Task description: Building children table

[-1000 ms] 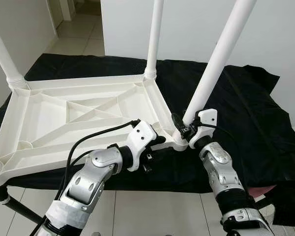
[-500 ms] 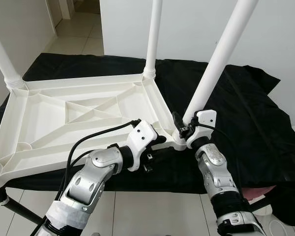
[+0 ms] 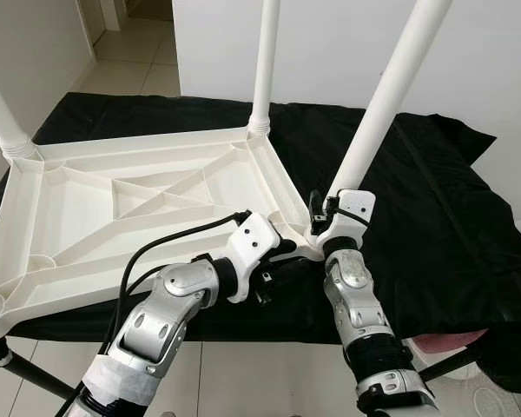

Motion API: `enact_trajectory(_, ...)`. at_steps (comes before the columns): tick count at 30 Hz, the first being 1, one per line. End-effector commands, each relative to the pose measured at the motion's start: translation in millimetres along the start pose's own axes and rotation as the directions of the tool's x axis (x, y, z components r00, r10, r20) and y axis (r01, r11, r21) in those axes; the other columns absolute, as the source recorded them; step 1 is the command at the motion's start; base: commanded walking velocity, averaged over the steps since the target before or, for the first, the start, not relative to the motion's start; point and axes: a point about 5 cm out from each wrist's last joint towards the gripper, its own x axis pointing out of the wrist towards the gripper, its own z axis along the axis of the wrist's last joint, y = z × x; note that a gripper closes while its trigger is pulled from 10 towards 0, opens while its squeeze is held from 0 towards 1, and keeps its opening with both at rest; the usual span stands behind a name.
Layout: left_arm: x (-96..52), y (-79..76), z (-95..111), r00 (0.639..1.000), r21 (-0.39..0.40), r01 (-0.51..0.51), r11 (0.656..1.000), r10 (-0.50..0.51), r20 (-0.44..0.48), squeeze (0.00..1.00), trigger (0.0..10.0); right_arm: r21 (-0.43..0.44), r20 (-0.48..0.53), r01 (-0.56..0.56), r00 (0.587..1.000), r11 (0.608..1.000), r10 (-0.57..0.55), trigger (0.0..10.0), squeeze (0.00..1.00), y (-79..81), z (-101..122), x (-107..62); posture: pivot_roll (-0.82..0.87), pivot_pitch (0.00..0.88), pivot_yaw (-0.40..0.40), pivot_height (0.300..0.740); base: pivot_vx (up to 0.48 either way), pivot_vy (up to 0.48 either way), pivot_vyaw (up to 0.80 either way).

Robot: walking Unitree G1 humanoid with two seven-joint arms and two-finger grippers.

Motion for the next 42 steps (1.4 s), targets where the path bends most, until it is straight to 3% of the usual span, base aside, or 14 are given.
enact_trajectory(1,0.9,5.5,-1.2,0.999,0.004,-0.053,0.999,0.053,-0.011,0.0,10.0,0.004,-0.104,0.139,0.985,0.99,-0.138,10.0,0.0,-15.5,-19.6,-6.4,0.03,0.0,-0.049,0.74,0.0,0.0,0.0)
enact_trajectory(14,3.4,7.7,0.2,0.998,0.014,-0.057,0.998,0.057,-0.005,0.0,10.0,-0.004,-0.063,0.104,0.993,0.995,-0.104,10.0,0.0,-13.2,-14.7,-3.0,0.04,0.0,-0.057,0.74,0.0,0.0,0.0)
enact_trajectory(15,3.6,8.3,0.1,0.998,0.016,-0.062,0.998,0.062,-0.006,0.0,10.0,-0.012,-0.052,0.1,0.994,0.995,-0.101,10.0,0.16,-15.8,-13.6,-2.0,0.04,0.0,-0.057,0.74,0.0,0.0,0.0)
enact_trajectory(16,3.6,8.3,0.1,0.998,0.016,-0.062,0.998,0.062,-0.006,0.0,10.0,-0.012,-0.052,0.1,0.994,0.995,-0.101,10.0,0.16,-15.8,-13.6,-2.0,0.04,0.0,-0.057,0.74,0.0,0.0,0.0)
enact_trajectory(17,4.0,9.2,0.2,0.998,0.016,-0.066,0.998,0.066,-0.005,0.0,10.0,-0.015,-0.047,0.103,0.993,0.995,-0.104,10.0,1.0,-18.5,-13.0,-1.0,0.04,0.0,-0.057,0.74,0.0,0.0,0.0)
enact_trajectory(22,4.6,9.9,1.0,0.998,0.016,-0.067,0.998,0.067,-0.001,0.0,10.0,-0.003,-0.023,0.093,0.995,0.996,-0.093,10.0,1.0,-23.1,-9.5,1.7,0.04,0.0,-0.056,0.74,0.0,0.0,0.0)
enact_trajectory(25,4.8,9.6,0.8,0.998,0.018,-0.064,0.998,0.064,-0.002,0.0,10.0,-0.005,0.022,0.015,1.0,1.0,-0.015,10.0,1.0,-19.5,-3.7,3.5,0.04,0.0,-0.055,0.74,0.0,0.0,0.0)
enact_trajectory(26,4.9,9.4,0.6,0.998,0.018,-0.063,0.998,0.063,-0.002,0.0,10.0,-0.002,0.031,-0.03,0.999,1.0,0.03,10.0,0.41,-17.6,-2.0,4.2,0.04,0.0,-0.053,0.74,0.0,0.0,0.0)
enact_trajectory(27,4.9,9.4,0.6,0.998,0.018,-0.063,0.998,0.063,-0.002,0.0,10.0,-0.002,0.031,-0.03,0.999,1.0,0.03,10.0,0.41,-17.6,-2.0,4.2,0.04,0.0,-0.053,0.74,0.0,0.0,0.0)
enact_trajectory(28,5.2,9.3,0.7,0.998,0.018,-0.062,0.998,0.062,-0.002,0.0,10.0,-0.02,0.049,-0.057,0.997,0.998,0.058,10.0,0.0,-17.5,0.5,4.9,0.04,0.0,-0.054,0.74,0.0,0.0,0.0)
enact_trajectory(34,6.2,8.5,1.3,0.998,0.019,-0.055,0.998,0.055,-0.001,0.0,10.0,-0.03,0.028,-0.179,0.983,0.983,0.18,10.0,0.0,-20.8,1.0,7.7,0.03,0.0,-0.051,0.74,0.0,0.0,0.0)
enact_trajectory(36,7.1,4.8,-0.5,0.999,0.018,-0.035,0.999,0.035,-0.005,0.0,10.0,-0.051,-0.006,-0.321,0.947,0.946,0.321,10.0,0.0,-28.7,0.8,9.8,0.03,0.0,-0.049,0.74,0.0,0.0,0.0)
enact_trajectory(38,7.1,4.8,-0.5,0.999,0.018,-0.035,0.999,0.035,-0.005,0.0,10.0,-0.051,-0.006,-0.321,0.947,0.946,0.321,10.0,0.0,-28.7,0.8,9.8,0.03,0.0,-0.049,0.74,0.0,0.0,0.0)
enact_trajectory(42,8.1,0.8,-2.1,1.0,0.015,-0.016,1.0,0.016,-0.009,0.0,10.0,-0.11,-0.051,-0.449,0.894,0.887,0.446,10.0,0.0,-39.5,1.1,11.3,0.02,0.0,-0.047,0.74,0.0,0.0,0.0)
